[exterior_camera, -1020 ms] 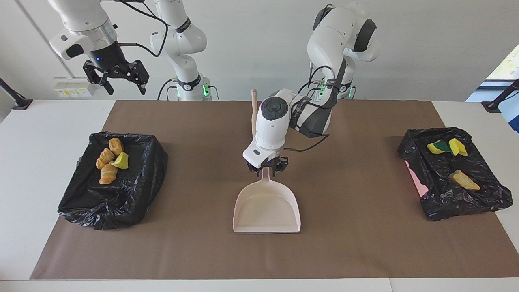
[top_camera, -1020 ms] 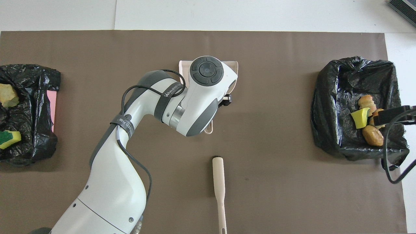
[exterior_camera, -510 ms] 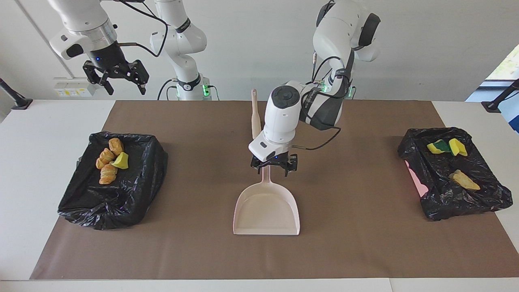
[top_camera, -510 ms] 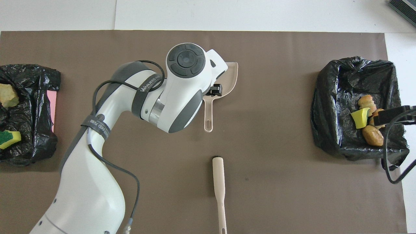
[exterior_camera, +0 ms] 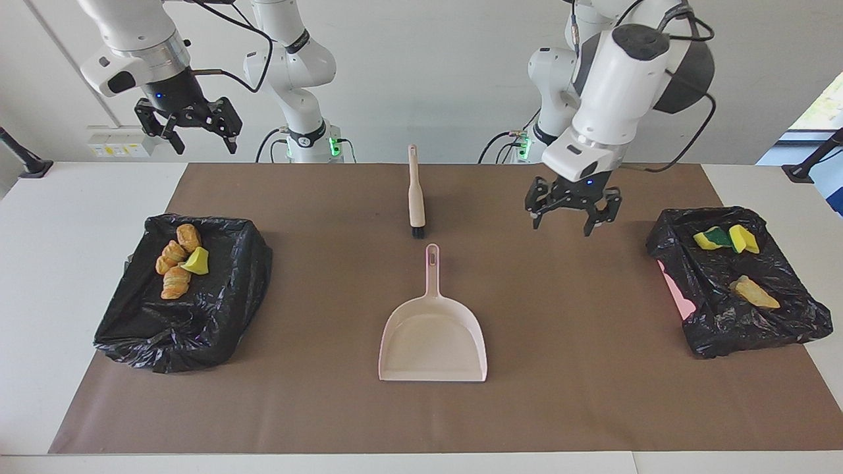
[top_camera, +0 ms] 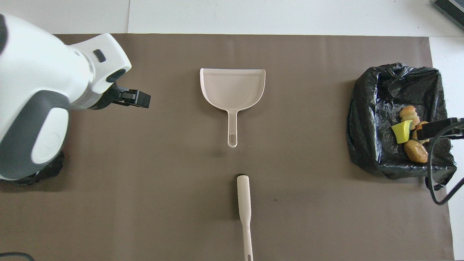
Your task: Sweep and dump trash in bin
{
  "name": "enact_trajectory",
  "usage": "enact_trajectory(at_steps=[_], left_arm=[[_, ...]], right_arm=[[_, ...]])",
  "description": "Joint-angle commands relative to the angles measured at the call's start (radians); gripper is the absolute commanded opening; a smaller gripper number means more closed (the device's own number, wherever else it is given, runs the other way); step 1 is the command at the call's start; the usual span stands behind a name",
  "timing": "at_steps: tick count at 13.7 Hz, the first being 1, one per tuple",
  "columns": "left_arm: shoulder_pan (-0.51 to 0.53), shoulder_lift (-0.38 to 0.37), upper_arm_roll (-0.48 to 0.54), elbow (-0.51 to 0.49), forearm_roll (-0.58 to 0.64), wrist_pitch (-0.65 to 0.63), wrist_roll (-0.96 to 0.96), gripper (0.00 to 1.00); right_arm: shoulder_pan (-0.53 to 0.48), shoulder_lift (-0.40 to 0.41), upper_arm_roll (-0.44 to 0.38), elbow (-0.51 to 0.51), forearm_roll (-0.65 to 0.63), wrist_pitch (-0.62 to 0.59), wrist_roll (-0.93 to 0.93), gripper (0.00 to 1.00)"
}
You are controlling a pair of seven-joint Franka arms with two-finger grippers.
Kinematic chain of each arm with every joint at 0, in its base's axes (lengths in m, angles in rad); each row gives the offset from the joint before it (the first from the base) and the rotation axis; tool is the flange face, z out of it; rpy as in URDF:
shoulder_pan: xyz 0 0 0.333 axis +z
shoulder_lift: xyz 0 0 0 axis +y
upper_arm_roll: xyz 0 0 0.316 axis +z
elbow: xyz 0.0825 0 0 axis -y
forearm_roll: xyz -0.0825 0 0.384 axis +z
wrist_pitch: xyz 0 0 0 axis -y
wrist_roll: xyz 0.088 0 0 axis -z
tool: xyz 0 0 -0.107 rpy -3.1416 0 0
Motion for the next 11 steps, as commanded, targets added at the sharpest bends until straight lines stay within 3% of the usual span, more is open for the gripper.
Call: enact_trajectory(at_steps=[1,7,11], left_arm=[[0.094,-0.091,-0.011,-0.047,0.008,-0.044,0.140,1.00],[0.228,-0.160,0.008,-0.025,0.002,-0.212,0.220,1.00],[0.245,-0.157,0.009,-0.017,-0.005,-0.219,0.217,1.00]], right_arm=[[-0.009,0.005,0.002,0.015,0.010,-0.016,-0.025,1.00],[-0.008,0.005,0.003,0.015,0.012,-0.016,-0.022,1.00],[-0.003,0.005,0.003,0.016,0.009,-0.023,-0.026,1.00]])
